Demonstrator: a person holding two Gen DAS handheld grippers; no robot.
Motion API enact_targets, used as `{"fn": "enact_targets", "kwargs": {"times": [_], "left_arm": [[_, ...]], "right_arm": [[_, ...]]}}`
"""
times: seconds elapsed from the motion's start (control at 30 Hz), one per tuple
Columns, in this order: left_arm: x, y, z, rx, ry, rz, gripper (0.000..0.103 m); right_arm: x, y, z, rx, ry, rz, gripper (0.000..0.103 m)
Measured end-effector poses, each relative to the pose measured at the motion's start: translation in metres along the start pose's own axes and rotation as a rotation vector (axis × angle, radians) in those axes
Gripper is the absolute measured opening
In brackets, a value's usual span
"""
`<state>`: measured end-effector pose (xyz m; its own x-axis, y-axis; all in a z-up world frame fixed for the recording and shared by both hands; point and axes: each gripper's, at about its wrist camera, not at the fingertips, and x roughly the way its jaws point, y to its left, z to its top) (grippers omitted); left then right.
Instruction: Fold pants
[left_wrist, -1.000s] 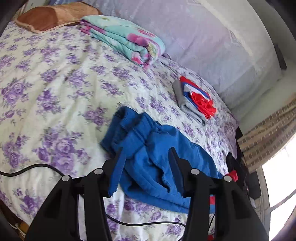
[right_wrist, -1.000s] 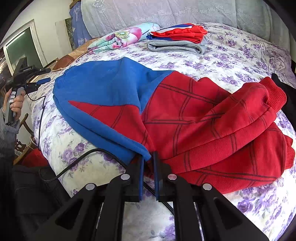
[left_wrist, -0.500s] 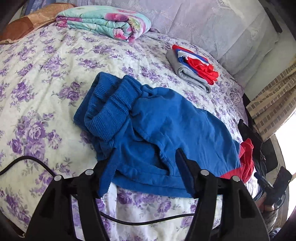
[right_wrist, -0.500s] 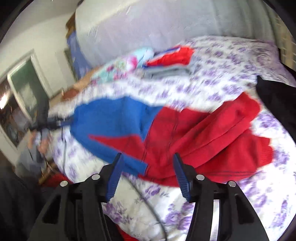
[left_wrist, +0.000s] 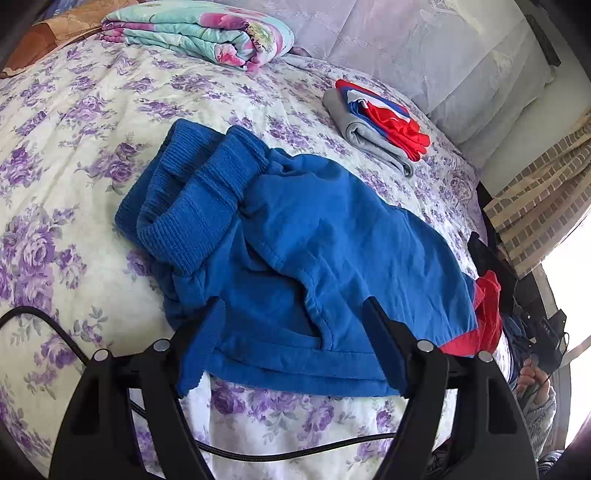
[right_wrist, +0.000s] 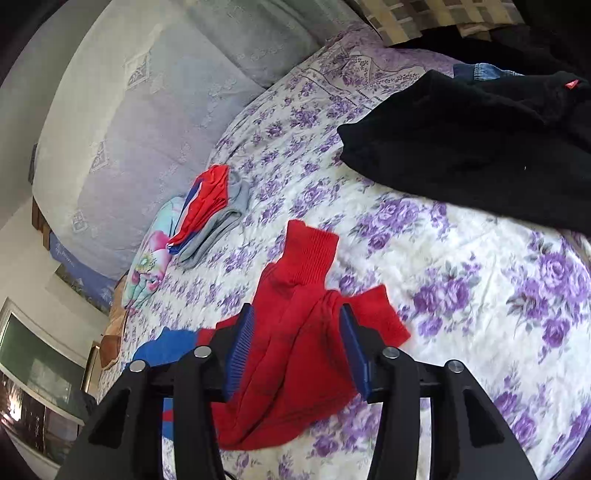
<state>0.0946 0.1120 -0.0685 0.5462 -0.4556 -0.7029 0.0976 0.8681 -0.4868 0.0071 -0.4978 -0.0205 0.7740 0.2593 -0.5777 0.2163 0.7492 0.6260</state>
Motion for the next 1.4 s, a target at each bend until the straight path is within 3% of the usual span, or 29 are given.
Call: {"fn": "enact_targets", "kwargs": {"times": [0.13,0.23,0.3,0.37,0.43,0.57,0.67,0.7,0.77,0.83,0.9,0.93,0.97,1.0,1.03,1.1,1.17,1.27,1.4], "left_arm": [[0.003,0.001,-0.002,0.005,0.0,0.012,0.075],[0.002,0.002,-0.002,0.002,0.001,0.005,0.075],[0.002,0.003,-0.001,-0.002,0.004,0.0,0.075],[0.004,0.003,0.0,-0.003,0.009,0.001,0.075],[0.004,0.003,0.001,-0.004,0.015,0.0,0.075],[0.004,0.006,0.003,-0.011,0.017,-0.015,0.075],[0.006,0.006,0.004,-0.013,0.019,-0.017,0.075],[0.005,0.006,0.004,-0.017,0.019,-0.019,0.075],[0.004,0.007,0.004,-0.024,0.015,-0.027,0.075],[0.002,0.009,0.003,-0.037,0.011,-0.036,0.075],[-0.004,0.008,0.002,-0.042,0.004,-0.035,0.075],[-0.007,0.005,0.002,-0.035,-0.002,-0.032,0.075],[-0.01,0.004,0.002,-0.027,-0.009,-0.026,0.075],[-0.012,0.003,0.002,-0.021,-0.016,-0.025,0.075],[-0.014,0.002,0.002,-0.018,-0.021,-0.027,0.075],[-0.014,0.003,0.002,-0.026,-0.023,-0.028,0.075],[-0.012,0.004,0.001,-0.033,-0.02,-0.027,0.075],[-0.012,0.005,-0.002,-0.031,-0.023,-0.023,0.075],[-0.018,0.007,-0.004,-0.042,-0.039,-0.032,0.075]], "right_arm": [[0.03,-0.005,0.028,0.039,0.015,-0.005,0.059],[0.061,-0.006,0.028,0.044,0.093,-0.031,0.059],[0.067,-0.005,0.023,0.043,0.085,0.017,0.044],[0.053,0.008,0.019,-0.044,0.019,0.034,0.017],[0.023,0.018,0.014,-0.072,-0.04,0.071,0.009],[-0.052,0.018,-0.008,-0.084,-0.138,0.044,0.009],[-0.077,-0.007,-0.018,-0.036,-0.183,-0.027,0.009],[-0.071,-0.02,-0.02,0.003,-0.169,-0.04,0.009],[-0.038,-0.046,-0.025,0.058,-0.049,-0.031,0.009],[-0.013,-0.064,-0.034,0.107,0.015,-0.064,0.012],[-0.019,-0.073,-0.037,0.185,-0.007,0.011,0.013],[-0.027,-0.073,-0.037,0.2,-0.015,0.058,0.019],[-0.034,-0.07,-0.039,0.192,-0.024,0.089,0.049],[-0.04,-0.066,-0.043,0.175,-0.034,0.103,0.063],[-0.04,-0.064,-0.048,0.165,-0.031,0.106,0.069],[-0.026,-0.062,-0.059,0.172,0.012,0.125,0.069],[-0.012,-0.058,-0.059,0.164,-0.008,0.113,0.069],[0.01,-0.044,-0.047,0.168,0.008,0.18,0.069],[0.036,-0.03,-0.037,0.111,-0.006,0.106,0.067]]}}
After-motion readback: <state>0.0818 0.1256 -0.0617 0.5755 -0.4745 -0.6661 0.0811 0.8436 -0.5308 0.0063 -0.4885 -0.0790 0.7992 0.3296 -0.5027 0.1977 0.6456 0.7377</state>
